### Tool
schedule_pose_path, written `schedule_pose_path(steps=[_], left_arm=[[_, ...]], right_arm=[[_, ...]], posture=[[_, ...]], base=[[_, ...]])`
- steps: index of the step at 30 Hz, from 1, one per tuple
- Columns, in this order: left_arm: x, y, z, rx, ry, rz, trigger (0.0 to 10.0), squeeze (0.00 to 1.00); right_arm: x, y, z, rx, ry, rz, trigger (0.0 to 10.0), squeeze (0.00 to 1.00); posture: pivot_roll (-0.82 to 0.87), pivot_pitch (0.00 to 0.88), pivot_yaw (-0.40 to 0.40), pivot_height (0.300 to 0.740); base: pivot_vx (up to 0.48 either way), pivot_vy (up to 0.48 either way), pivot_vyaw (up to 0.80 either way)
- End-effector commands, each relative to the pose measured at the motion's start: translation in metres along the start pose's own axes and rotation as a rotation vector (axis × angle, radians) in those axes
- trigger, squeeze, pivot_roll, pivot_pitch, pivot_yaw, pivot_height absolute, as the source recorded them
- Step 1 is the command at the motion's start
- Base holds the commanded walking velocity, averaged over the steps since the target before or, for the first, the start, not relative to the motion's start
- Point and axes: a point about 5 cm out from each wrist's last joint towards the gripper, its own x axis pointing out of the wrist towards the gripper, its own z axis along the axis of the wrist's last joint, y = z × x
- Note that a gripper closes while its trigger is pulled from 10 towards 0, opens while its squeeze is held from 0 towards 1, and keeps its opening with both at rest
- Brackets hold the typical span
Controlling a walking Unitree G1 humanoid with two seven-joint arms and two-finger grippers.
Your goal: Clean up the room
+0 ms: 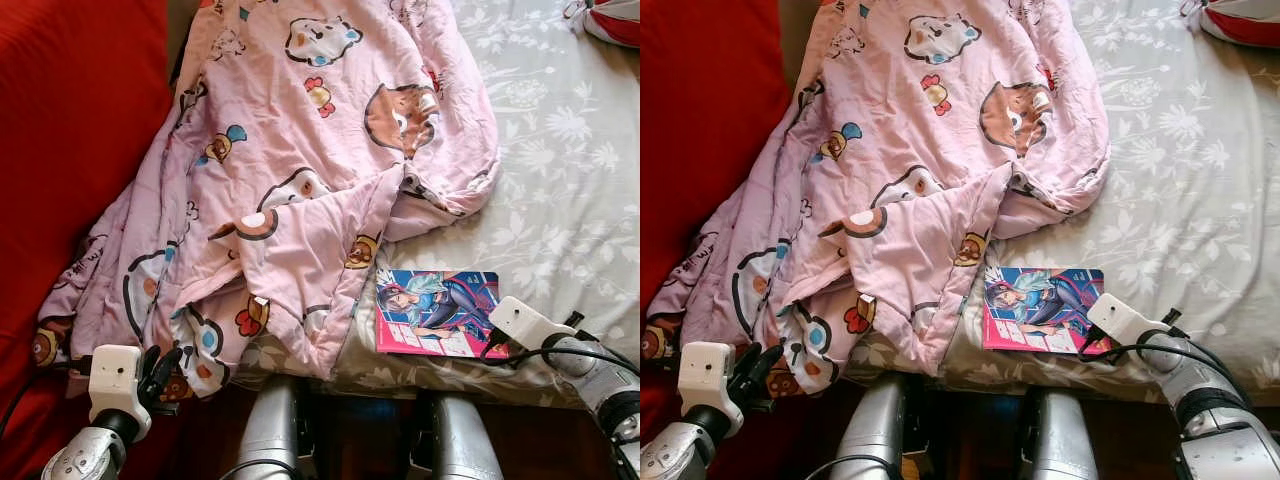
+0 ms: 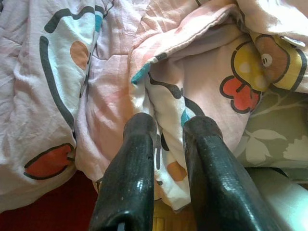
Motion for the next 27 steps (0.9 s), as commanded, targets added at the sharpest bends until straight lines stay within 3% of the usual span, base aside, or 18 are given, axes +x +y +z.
schedule_pose_path(steps=[1,4,8,9,10,11,19,22,23,24,25,27], left_arm=[[-0.006,0.002,-0.014,-0.01,0.05,0.021,10.0,0.0],[0.001,-0.001,-0.017,-0.021,0.047,0.027,10.0,0.0],[0.006,-0.002,-0.018,-0.021,0.047,0.027,10.0,0.0],[0.01,-0.002,-0.019,-0.022,0.047,0.027,10.0,0.0],[0.013,-0.003,-0.021,-0.023,0.047,0.029,10.0,0.0],[0.013,-0.003,-0.021,-0.023,0.047,0.029,10.0,0.0],[0.026,-0.004,-0.033,-0.024,0.063,0.047,10.0,0.0],[0.029,-0.002,-0.039,-0.032,0.083,0.069,10.0,0.0],[0.031,-0.001,-0.043,-0.038,0.097,0.077,10.0,0.0],[0.032,-0.001,-0.047,-0.045,0.111,0.083,10.0,0.0],[0.034,-0.003,-0.053,-0.049,0.135,0.081,10.0,0.0],[0.035,-0.004,-0.056,-0.052,0.147,0.077,10.0,0.0]], right_arm=[[-0.002,0.009,-0.012,0.079,0.021,-0.006,0.0,0.0],[-0.005,0.012,-0.021,0.282,-0.007,-0.066,0.0,0.0],[-0.007,0.017,-0.026,0.388,-0.021,-0.082,0.0,0.0],[-0.008,0.023,-0.03,0.456,-0.027,-0.089,0.0,0.0],[-0.01,0.03,-0.033,0.539,-0.065,-0.108,0.0,0.0],[-0.01,0.03,-0.033,0.539,-0.065,-0.108,0.0,0.0],[-0.023,0.046,-0.029,0.918,-0.291,-0.261,0.0,0.0],[-0.026,0.055,-0.028,0.991,-0.317,-0.279,0.0,0.0],[-0.026,0.062,-0.03,1.054,-0.311,-0.29,1.6,0.0],[-0.027,0.069,-0.032,1.121,-0.298,-0.298,9.2,0.0],[-0.027,0.08,-0.032,1.187,-0.284,-0.296,10.0,0.0],[-0.028,0.084,-0.031,1.2,-0.284,-0.295,10.0,0.0]], posture=[[0.18,0.304,0.123,0.62],[0.17,0.275,0.111,0.62],[0.15,0.246,0.101,0.62],[0.14,0.228,0.097,0.62],[0.13,0.205,0.093,0.62],[0.13,0.205,0.093,0.62],[0.08,0.119,0.076,0.62],[0.07,0.103,0.074,0.62],[0.06,0.089,0.074,0.62],[0.05,0.078,0.071,0.62],[0.05,0.066,0.069,0.62],[0.04,0.058,0.067,0.62]], base=[[0.0,0.0,0.0],[0.0,0.0,0.0],[0.0,0.0,0.0],[0.0,0.0,0.0],[0.0,0.0,0.0],[0.0,0.0,0.0],[0.0,0.0,0.0],[0.0,0.0,0.0],[0.0,0.0,0.0],[0.0,0.0,0.0],[0.0,0.0,0.0],[0.0,0.0,0.0]])
